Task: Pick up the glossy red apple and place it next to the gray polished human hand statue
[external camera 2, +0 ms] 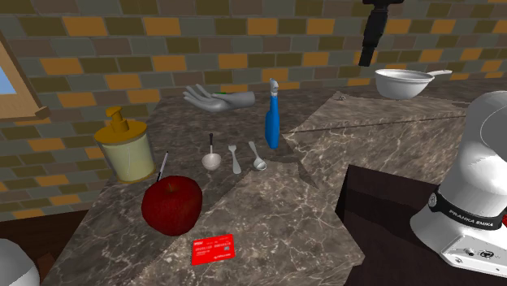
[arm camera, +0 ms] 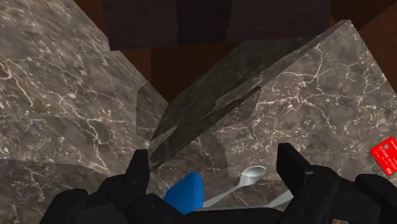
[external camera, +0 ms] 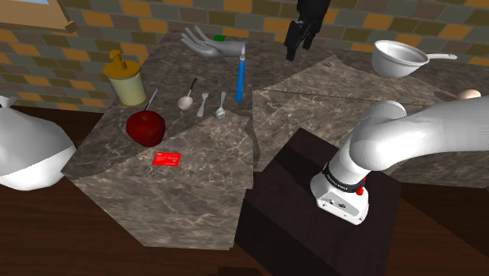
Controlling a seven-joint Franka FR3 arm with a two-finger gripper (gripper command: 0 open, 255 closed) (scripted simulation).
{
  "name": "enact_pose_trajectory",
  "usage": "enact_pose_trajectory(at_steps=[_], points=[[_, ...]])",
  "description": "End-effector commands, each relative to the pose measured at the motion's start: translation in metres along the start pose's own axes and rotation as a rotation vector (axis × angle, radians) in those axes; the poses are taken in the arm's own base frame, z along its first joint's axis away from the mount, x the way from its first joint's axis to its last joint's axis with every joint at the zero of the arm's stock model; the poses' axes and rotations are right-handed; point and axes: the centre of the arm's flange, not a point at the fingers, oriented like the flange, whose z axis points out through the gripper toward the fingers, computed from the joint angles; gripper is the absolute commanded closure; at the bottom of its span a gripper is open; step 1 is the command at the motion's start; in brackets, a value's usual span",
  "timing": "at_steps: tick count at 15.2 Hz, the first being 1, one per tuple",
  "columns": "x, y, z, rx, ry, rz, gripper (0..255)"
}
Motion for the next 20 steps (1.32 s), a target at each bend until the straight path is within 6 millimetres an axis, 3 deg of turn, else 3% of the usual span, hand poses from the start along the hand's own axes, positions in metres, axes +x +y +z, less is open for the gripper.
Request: enact_pose_trajectory(at_steps=[1, 10, 20], points=[[0.0, 0.0, 0.0, 0.0, 0.0, 0.0, 0], [0.025, -0.11, 0.036, -0.019, 0.082, 0.115, 0], [0.071, -0.228, 0.075, -0.039, 0.173, 0.243, 0]])
